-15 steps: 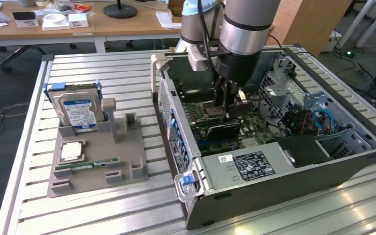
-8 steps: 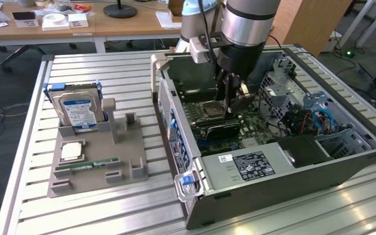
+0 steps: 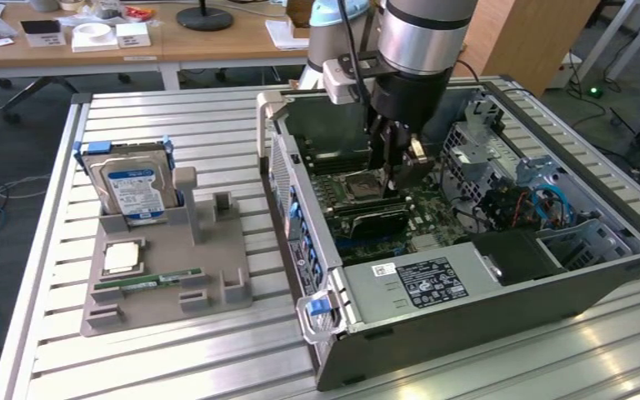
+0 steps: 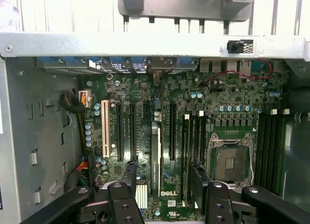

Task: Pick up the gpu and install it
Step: 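Insert the gpu into the slot, then press down on the gpu until it lock into place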

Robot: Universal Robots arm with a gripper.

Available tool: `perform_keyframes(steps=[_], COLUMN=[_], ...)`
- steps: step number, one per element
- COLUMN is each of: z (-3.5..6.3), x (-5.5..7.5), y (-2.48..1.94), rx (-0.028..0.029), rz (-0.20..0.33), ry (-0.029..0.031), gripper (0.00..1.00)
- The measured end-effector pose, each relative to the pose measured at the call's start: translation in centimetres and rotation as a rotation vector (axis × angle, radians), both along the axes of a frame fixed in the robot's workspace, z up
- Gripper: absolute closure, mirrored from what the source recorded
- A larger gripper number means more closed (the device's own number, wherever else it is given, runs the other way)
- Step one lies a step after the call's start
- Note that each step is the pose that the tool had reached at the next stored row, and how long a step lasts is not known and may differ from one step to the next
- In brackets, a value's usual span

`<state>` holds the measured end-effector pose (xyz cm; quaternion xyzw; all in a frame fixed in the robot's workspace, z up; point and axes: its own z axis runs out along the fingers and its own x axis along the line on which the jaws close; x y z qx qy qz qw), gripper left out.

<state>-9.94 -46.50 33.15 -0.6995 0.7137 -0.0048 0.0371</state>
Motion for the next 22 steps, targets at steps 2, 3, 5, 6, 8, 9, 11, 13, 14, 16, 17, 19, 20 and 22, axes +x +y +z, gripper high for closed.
perform_keyframes(steps=[2,3,5,6,8,9,11,13,14,16,17,19,20,22], z=[0.00,0.00,0.03,0.04,0.07,0.11,0.28,0.50,0.63,0.79,0.78,0.79,0.79,0.79], x=[0.00,0.03,0.10,0.15,0.24,0.25,0.25,0.26,0.26,0.25,0.25,0.26,0.26,0.26], y=[0.00,0.00,0.00,0.00,-0.01,0.00,0.00,0.00,0.00,0.00,0.00,0.00,0.00,0.00], rx=[0.0000,0.0000,-0.0007,-0.0008,-0.0007,-0.0007,-0.0009,-0.0009,-0.0009,-0.0009,-0.0008,-0.0009,-0.0009,-0.0009], rz=[0.000,0.000,0.000,0.000,0.000,0.000,0.000,0.000,0.000,0.000,0.000,0.000,0.000,0.000], ry=[0.0001,0.0013,0.0093,0.0147,0.0248,0.0278,0.0325,0.0363,0.0385,0.0409,0.0409,0.0409,0.0410,0.0410], gripper=[0.43,0.43,0.43,0.43,0.43,0.43,0.43,0.43,0.43,0.43,0.43,0.43,0.43,0.43])
